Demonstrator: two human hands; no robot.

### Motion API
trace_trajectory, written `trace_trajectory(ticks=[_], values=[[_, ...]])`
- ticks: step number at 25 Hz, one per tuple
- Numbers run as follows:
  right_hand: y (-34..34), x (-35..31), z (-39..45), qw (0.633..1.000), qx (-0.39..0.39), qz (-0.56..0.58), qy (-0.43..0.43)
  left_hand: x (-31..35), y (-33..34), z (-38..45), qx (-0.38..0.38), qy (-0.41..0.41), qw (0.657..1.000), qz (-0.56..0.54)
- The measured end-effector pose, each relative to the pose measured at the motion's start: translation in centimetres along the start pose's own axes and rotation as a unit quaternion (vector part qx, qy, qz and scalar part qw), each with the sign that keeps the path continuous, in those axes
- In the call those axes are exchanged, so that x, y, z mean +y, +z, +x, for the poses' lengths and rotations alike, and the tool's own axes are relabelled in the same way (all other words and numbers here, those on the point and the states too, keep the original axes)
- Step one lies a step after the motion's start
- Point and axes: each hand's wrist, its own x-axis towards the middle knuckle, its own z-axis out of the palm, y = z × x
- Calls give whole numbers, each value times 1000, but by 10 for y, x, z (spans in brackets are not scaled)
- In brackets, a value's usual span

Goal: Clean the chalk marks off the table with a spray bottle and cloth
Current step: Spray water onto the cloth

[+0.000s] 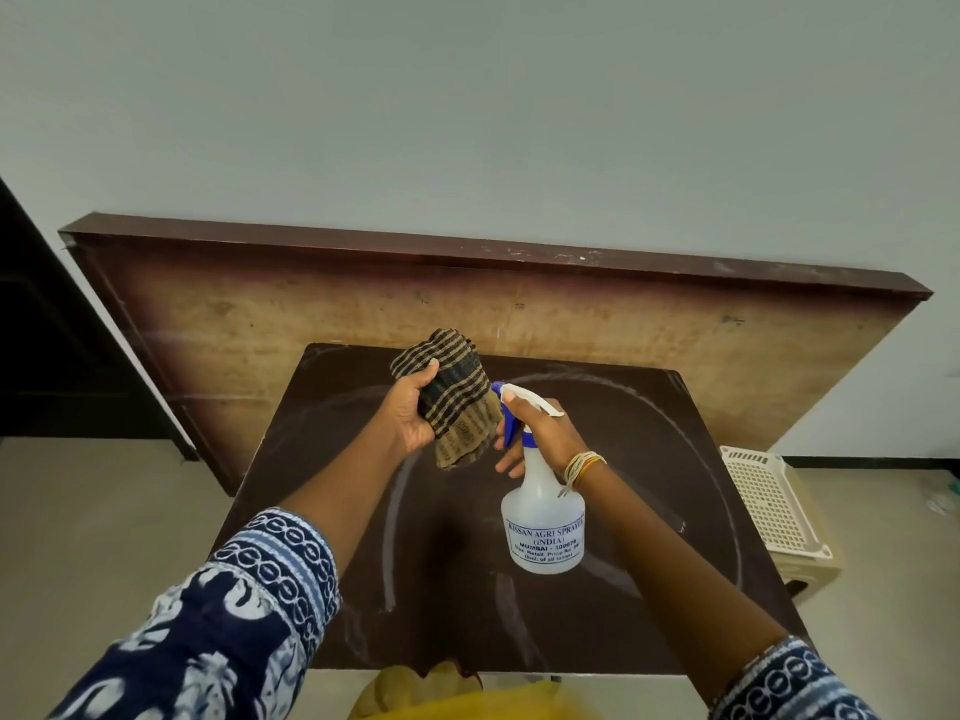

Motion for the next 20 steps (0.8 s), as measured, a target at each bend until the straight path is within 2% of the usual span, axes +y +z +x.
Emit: trace_trajectory(ticks=[8, 12, 20], values=[[0, -12, 7, 998, -52, -31, -19, 13, -15, 5, 24, 6, 1000, -17], [1, -8, 10, 998, -30, -23, -49, 18, -20, 7, 23, 12, 1000, -17], [-2, -9, 11, 998, -48, -31, -26, 21, -20, 0, 21, 14, 999, -22]])
